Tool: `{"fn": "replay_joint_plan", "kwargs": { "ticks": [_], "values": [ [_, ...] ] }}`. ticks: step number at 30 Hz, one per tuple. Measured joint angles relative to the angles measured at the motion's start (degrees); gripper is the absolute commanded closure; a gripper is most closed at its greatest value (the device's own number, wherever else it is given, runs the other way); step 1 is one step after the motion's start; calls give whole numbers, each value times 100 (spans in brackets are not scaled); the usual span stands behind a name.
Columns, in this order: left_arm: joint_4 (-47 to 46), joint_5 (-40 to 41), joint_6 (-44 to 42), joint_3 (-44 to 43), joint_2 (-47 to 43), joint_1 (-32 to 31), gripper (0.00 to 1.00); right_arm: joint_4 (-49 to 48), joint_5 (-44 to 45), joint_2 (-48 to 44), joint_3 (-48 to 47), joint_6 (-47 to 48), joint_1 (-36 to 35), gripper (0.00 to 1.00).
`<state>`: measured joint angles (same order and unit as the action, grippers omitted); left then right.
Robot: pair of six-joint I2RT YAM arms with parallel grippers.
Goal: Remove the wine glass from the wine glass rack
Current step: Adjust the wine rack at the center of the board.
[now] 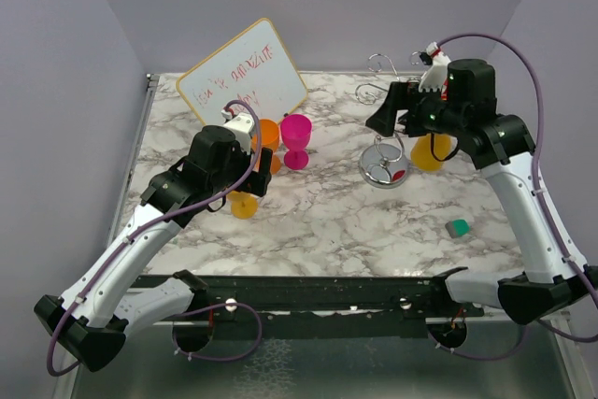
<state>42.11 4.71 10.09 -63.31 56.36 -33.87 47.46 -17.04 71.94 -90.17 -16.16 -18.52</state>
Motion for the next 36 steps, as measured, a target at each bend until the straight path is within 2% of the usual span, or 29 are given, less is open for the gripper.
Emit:
{"fn": "replay_joint_plan", "kwargs": {
  "ticks": [16, 29, 32, 36],
  "values": [
    [-2, -57, 22, -2, 0, 0, 1, 66, 619, 162, -339, 59, -481, 0],
    [-2, -66, 24, -2, 0, 0, 1, -125, 636, -649, -323, 369, -481, 0],
    [-2, -68, 26, -2, 0, 0, 1, -280, 1193, -1043, -70, 422, -487, 0],
    [0, -68, 24, -2, 0, 0, 1, -374, 2367, -1147, -55, 518, -505, 0]
  ]
}}
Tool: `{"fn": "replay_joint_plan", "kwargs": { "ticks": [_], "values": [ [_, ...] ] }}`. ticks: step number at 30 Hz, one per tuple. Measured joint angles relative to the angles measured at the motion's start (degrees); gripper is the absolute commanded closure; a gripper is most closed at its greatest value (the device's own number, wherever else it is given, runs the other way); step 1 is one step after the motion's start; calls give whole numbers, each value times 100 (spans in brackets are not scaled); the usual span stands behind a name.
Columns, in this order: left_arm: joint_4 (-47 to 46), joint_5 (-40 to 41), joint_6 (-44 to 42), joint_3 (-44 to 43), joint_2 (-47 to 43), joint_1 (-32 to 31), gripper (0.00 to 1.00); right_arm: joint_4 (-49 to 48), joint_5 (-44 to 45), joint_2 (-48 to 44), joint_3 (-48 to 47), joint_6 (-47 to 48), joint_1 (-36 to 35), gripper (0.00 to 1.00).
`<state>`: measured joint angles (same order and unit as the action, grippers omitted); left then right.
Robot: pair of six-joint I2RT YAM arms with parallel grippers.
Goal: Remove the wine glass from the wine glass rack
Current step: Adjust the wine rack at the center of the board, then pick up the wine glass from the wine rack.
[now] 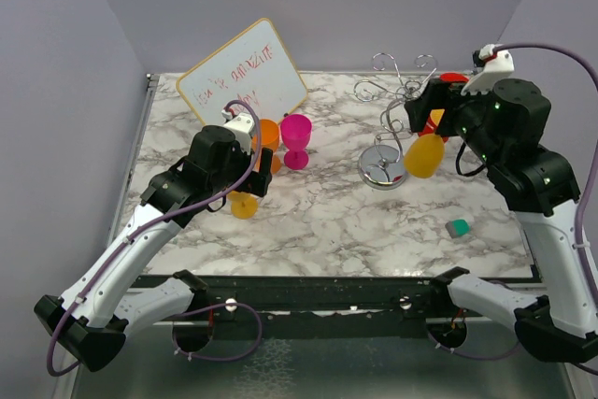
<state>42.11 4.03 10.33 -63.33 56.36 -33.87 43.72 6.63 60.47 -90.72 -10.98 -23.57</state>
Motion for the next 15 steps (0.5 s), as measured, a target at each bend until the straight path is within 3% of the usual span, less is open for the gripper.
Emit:
{"fn": "replay_joint_plan", "kwargs": {
  "ticks": [4, 8, 10, 15],
  "values": [
    [0, 0, 2, 0, 0, 0, 1, -20, 951, 144, 0, 76, 17, 0],
    [0, 0, 11, 0, 0, 0, 1, -20, 1163, 310, -2, 90, 295, 0],
    [-2, -2, 20, 0, 0, 0, 1, -22, 1049, 363, -22, 55, 643, 0],
    [-4, -24, 22, 0, 0, 0, 1, -46, -323, 643, -98, -144, 2319, 0]
  ]
}}
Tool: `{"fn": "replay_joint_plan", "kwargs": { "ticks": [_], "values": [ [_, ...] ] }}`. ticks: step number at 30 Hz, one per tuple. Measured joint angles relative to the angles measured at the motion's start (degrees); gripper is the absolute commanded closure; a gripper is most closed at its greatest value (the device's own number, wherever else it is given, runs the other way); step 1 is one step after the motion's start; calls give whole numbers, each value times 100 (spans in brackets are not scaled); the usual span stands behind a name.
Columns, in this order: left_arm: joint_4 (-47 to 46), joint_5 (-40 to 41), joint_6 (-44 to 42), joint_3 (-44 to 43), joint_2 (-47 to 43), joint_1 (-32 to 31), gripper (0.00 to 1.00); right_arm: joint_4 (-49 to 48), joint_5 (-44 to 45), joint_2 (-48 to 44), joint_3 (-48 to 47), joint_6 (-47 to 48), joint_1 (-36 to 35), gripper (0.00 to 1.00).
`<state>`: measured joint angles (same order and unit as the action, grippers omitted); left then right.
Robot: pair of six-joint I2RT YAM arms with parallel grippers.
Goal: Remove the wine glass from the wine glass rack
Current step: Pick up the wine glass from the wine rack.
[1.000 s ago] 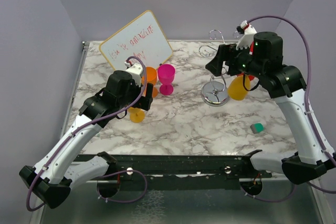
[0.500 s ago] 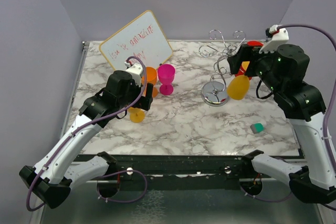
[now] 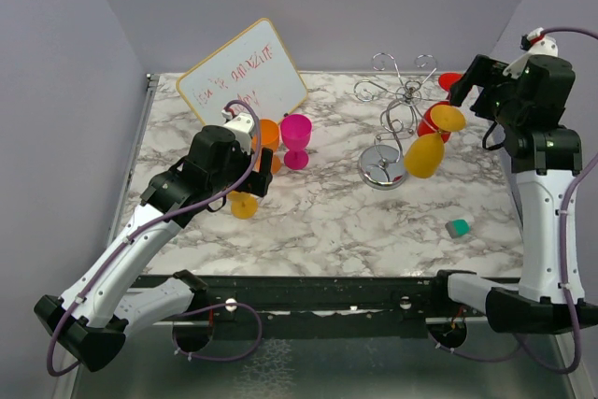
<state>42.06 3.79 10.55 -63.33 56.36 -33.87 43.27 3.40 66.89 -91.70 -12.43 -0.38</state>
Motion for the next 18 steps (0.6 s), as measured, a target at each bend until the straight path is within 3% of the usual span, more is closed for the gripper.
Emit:
{"fn": "replay_joint_plan", "kwargs": {
  "ticks": [4, 10, 18],
  "values": [
    [0, -2, 0, 0, -22, 0, 1, -63, -914, 7, 138, -254, 562, 5],
    [-7, -20, 4, 0, -131, 0, 1, -501, -1991, -551, 1097, -1051, 1003, 18],
    [-22, -52, 2, 0, -197, 0, 1, -979, -2472, -955, 1838, -1969, 1062, 30]
  ]
}}
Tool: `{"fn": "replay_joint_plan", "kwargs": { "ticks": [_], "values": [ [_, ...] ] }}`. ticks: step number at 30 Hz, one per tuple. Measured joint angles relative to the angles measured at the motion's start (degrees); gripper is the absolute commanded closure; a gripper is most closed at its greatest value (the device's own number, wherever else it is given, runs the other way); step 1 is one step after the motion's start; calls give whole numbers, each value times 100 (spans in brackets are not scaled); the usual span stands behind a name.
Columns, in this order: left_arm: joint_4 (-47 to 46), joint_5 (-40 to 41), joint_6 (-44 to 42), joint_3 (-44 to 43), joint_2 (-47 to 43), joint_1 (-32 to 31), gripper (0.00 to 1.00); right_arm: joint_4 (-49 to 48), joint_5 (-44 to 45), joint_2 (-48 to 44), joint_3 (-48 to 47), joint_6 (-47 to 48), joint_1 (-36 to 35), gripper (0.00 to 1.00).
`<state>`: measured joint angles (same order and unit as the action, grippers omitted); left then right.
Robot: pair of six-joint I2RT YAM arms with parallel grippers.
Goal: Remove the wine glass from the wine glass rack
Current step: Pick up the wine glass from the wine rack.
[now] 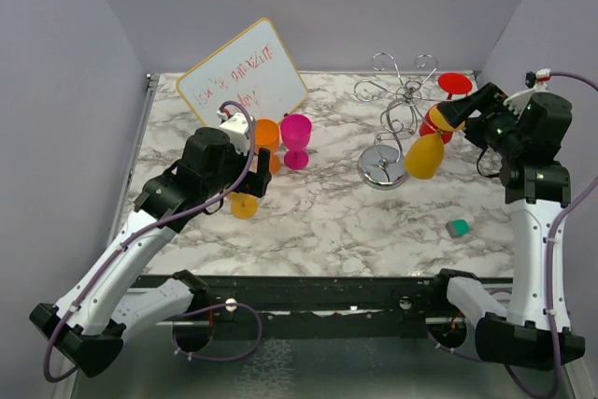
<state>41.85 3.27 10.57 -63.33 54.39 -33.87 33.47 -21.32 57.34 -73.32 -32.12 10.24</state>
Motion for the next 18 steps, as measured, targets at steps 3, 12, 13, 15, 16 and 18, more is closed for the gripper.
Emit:
{"fn": "replay_joint_plan", "kwargs": {
  "ticks": [3, 12, 13, 15, 16, 18],
  "values": [
    [-15, -2, 0, 0, -31, 0, 1, -70, 70, -131, 155, -227, 0, 35],
    [-15, -9, 2, 0, -33, 0, 1, -103, 581, -601, 278, -433, 0, 48],
    [-17, -13, 4, 0, -33, 0, 1, -111, 592, -599, 278, -448, 0, 49],
    [-15, -24, 15, 0, -33, 0, 1, -142, 614, -590, 291, -487, 0, 48],
    [-15, -26, 15, 0, -33, 0, 1, -157, 627, -590, 310, -507, 0, 48],
    [-15, -31, 17, 0, -33, 0, 1, -181, 654, -590, 343, -557, 0, 49]
  ]
}}
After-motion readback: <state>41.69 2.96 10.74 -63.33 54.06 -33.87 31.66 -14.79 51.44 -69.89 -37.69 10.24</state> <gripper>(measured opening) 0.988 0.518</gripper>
